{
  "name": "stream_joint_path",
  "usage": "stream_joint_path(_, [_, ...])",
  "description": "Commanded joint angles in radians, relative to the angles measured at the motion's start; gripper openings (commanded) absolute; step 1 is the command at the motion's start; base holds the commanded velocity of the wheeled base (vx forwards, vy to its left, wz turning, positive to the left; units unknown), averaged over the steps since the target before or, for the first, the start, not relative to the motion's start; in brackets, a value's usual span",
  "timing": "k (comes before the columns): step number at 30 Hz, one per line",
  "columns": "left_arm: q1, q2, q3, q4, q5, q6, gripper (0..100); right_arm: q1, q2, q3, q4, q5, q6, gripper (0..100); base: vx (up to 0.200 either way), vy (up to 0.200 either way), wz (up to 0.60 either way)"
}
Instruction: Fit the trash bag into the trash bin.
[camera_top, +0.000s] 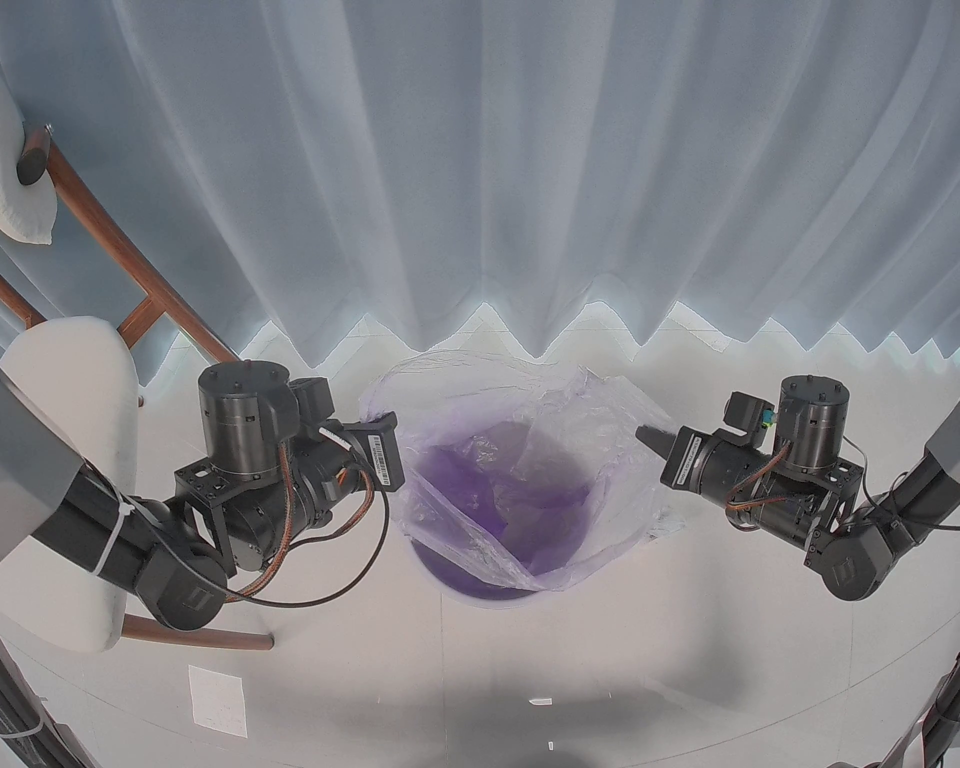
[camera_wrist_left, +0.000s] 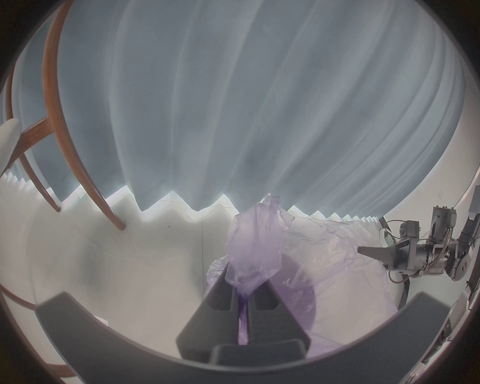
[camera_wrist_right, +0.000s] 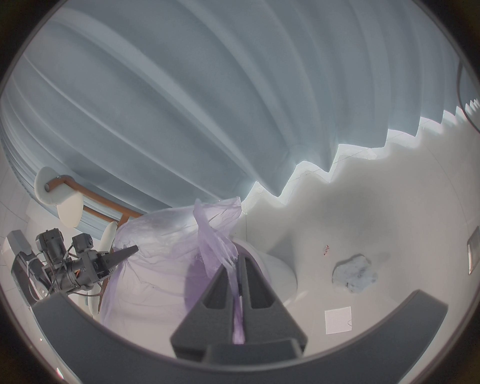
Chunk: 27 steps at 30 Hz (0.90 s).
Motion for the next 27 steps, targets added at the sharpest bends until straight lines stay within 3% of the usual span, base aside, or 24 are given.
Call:
stream_joint_path(1, [0.014,0.008,0.005,-0.002,0.000,-0.003,0,-0.019,0.015,-0.043,0.010,0.004,0.000,0,0.000,0.000,0.00])
stream_joint_path(18, [0.140,0.169,-0.124,0.001,-0.032,-0.028,0,-0.055,0.170,-0.245,0.090,0.004,-0.003,0,0.000,0.000,0.00])
stream_joint_path(27, [0.172,0.221,-0.104,0.001,-0.033,-0.029,0,-0.072,0.252,-0.357,0.179,0.004,-0.011,0,0.000,0.000,0.00])
